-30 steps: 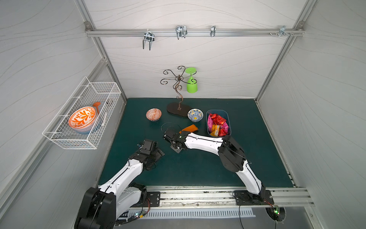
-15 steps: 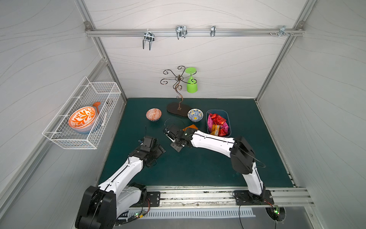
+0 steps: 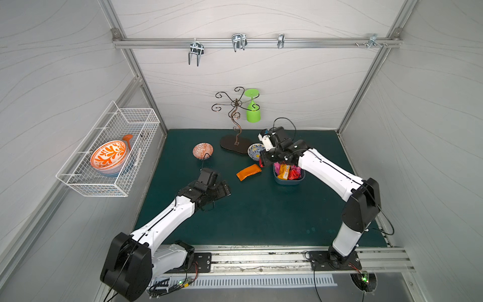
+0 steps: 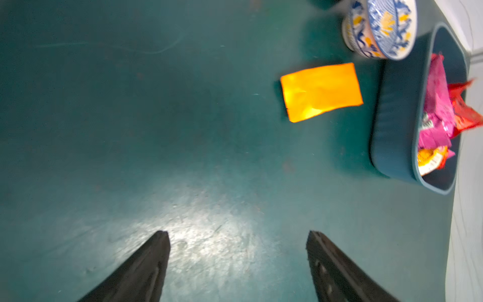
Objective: Put the tea bags into the storage box
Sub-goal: Place the tea bag in the storage box.
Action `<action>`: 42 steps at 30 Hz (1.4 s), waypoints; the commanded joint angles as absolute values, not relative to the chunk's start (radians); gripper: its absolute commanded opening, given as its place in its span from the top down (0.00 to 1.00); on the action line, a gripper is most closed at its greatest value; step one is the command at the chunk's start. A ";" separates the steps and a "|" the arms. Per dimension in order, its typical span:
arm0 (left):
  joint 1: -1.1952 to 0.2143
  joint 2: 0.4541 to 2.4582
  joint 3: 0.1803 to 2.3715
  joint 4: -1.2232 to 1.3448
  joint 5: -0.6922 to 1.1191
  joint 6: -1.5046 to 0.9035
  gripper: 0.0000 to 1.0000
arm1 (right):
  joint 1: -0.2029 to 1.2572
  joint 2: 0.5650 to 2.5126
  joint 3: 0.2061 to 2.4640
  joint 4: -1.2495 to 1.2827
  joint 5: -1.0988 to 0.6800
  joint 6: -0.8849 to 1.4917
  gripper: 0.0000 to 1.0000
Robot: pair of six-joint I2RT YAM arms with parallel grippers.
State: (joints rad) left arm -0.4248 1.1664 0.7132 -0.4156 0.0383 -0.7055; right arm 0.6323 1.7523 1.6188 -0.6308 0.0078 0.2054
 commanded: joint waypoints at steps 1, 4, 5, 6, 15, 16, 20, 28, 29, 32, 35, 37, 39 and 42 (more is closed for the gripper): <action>-0.454 1.195 0.756 -0.445 0.029 -0.650 0.13 | 0.523 1.722 1.602 -0.599 -0.038 0.253 1.00; -0.465 1.208 0.758 -0.447 0.032 -0.650 0.13 | 0.402 1.765 1.616 -0.548 -0.114 0.301 1.00; -0.466 1.211 0.759 -0.449 0.034 -0.649 0.13 | 0.367 1.785 1.631 -0.534 -0.149 0.326 1.00; -0.468 1.213 0.758 -0.449 0.032 -0.648 0.13 | 0.332 1.809 1.646 -0.517 -0.191 0.357 1.00; -0.469 1.180 0.732 -0.472 0.010 -0.660 0.13 | 0.219 2.010 1.810 -0.426 -0.354 0.564 1.00; -0.469 1.174 0.729 -0.475 0.006 -0.659 0.13 | 0.210 2.023 1.809 -0.416 -0.361 0.600 1.00; -0.469 1.154 0.716 -0.487 -0.009 -0.659 0.13 | 0.169 2.042 1.739 -0.349 -0.367 0.731 1.00; -0.469 1.142 0.706 -0.482 -0.010 -0.658 0.14 | 0.093 2.017 1.548 -0.243 -0.382 0.853 1.00; -0.469 1.147 0.708 -0.483 -0.007 -0.657 0.13 | 0.088 2.016 1.535 -0.241 -0.384 0.856 1.00; -0.469 1.164 0.718 -0.480 0.001 -0.658 0.14 | 0.080 2.010 1.510 -0.233 -0.394 0.859 1.00; -0.469 1.186 0.743 -0.482 0.000 -0.657 0.12 | 0.081 1.984 1.500 -0.234 -0.378 0.842 0.84; -0.469 1.203 0.769 -0.483 0.005 -0.653 0.11 | 0.081 1.953 1.497 -0.246 -0.352 0.818 0.71; -0.469 1.224 0.797 -0.479 0.011 -0.654 0.09 | 0.081 1.914 1.495 -0.242 -0.342 0.783 0.62; -0.469 1.264 0.839 -0.463 0.035 -0.669 0.08 | 0.090 1.844 1.488 -0.252 -0.325 0.700 0.53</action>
State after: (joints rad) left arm -0.4656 1.2385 0.7662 -0.4892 0.0151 -0.6662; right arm 0.0799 1.9522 1.4837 -0.2554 -0.3489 0.7841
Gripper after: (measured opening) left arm 0.918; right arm 0.451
